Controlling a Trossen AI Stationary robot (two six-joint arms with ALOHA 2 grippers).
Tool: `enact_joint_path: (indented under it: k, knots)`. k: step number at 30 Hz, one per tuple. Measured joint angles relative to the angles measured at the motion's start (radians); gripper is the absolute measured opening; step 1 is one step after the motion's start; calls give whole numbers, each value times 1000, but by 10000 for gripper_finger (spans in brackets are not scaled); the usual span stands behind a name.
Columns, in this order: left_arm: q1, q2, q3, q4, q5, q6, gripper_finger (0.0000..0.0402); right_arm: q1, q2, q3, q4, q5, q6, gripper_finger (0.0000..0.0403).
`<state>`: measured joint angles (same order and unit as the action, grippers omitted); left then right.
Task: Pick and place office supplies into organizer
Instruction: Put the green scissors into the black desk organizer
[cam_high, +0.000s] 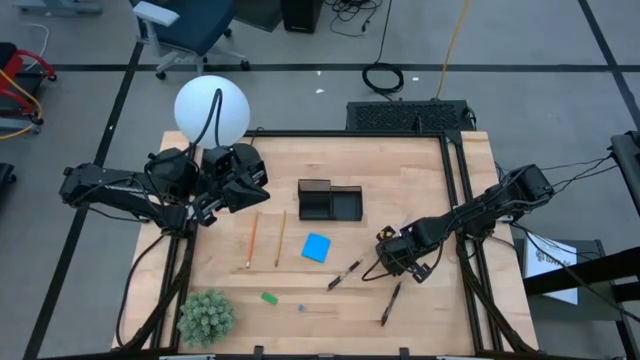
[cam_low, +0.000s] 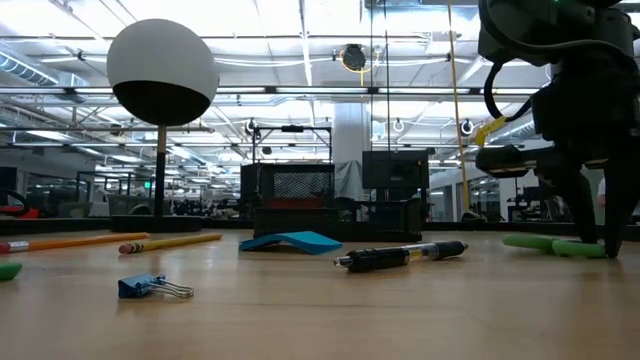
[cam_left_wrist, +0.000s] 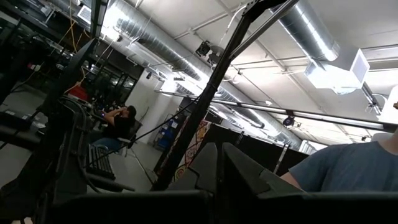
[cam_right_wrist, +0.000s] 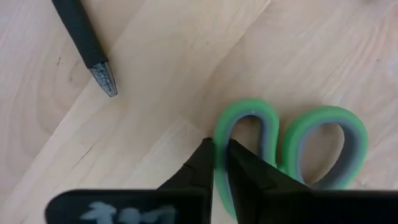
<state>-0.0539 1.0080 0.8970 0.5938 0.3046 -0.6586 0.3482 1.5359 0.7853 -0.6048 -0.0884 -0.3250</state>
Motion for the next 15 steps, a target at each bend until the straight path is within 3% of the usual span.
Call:
enact_joint_path:
  k: [15]
  knots:
    - [0,0,0,0,0,0,21,-1,5,54,-5,2,104,11]
